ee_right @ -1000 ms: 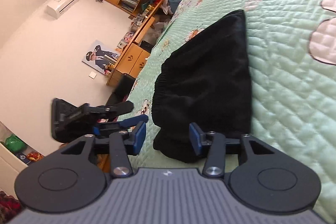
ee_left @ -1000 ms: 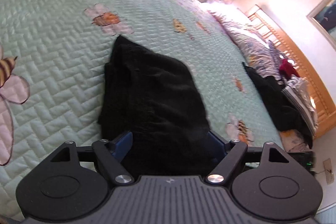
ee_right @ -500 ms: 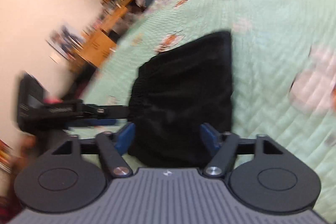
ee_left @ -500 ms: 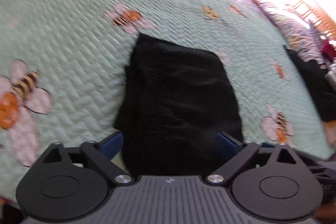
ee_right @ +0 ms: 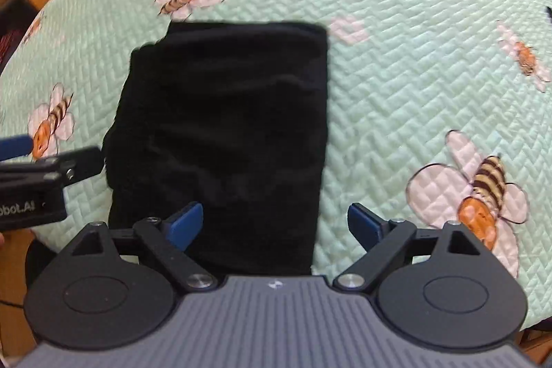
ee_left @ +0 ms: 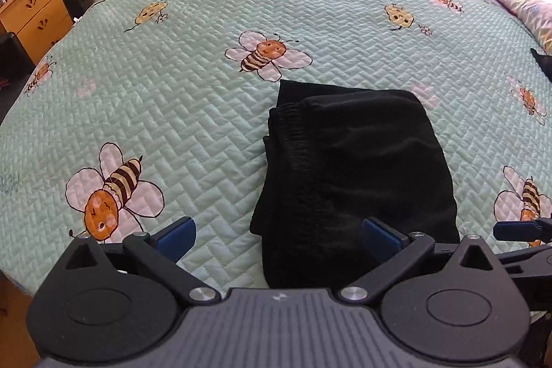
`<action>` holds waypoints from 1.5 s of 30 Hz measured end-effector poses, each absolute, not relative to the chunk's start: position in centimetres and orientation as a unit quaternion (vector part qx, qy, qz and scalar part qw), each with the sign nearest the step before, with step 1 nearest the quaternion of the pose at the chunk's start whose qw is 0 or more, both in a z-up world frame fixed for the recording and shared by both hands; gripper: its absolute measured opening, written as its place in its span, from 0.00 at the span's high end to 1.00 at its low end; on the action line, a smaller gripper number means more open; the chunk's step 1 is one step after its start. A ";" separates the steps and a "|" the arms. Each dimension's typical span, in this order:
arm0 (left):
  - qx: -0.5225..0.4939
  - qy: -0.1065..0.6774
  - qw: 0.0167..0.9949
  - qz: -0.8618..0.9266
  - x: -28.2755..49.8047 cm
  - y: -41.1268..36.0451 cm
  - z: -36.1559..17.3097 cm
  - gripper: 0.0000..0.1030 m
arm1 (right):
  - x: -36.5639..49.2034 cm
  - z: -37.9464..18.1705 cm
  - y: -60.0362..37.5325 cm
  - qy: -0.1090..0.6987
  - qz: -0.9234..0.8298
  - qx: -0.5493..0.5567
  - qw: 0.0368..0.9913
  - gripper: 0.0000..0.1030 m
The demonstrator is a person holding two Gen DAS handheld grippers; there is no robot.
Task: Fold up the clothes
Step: 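Release the black garment with both grippers and lay it flat on the bedspread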
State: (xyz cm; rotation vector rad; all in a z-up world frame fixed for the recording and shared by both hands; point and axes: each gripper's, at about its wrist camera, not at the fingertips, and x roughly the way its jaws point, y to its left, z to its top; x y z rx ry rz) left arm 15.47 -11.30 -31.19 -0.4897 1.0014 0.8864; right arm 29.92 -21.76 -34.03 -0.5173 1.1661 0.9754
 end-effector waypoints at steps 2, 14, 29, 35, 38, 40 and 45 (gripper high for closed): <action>-0.225 0.465 0.753 0.407 15.7 -11.2 -31.4 0.01 | 29.9 -34.1 -21.7 0.533 0.443 -0.221 0.686 0.12; -0.271 0.519 0.712 0.386 16.2 -9.2 -33.4 0.01 | 30.3 -33.8 -19.4 0.562 0.454 -0.292 0.626 0.12; -0.267 0.542 0.704 0.373 16.9 -8.1 -34.4 0.01 | 30.2 -35.1 -17.4 0.574 0.453 -0.333 0.595 0.12; -0.264 0.545 0.705 0.370 17.2 -8.7 -34.6 0.01 | 30.4 -35.3 -18.2 0.577 0.454 -0.328 0.595 0.12; -0.260 0.547 0.705 0.370 17.4 -9.1 -34.6 0.01 | 30.4 -35.2 -18.5 0.574 0.453 -0.330 0.597 0.12; -0.258 0.548 0.705 0.370 17.4 -9.2 -34.5 0.01 | 30.2 -35.1 -18.6 0.567 0.455 -0.335 0.600 0.12; -0.251 0.549 0.705 0.372 17.6 -9.8 -34.2 0.01 | 29.4 -34.3 -19.2 0.541 0.466 -0.342 0.611 0.12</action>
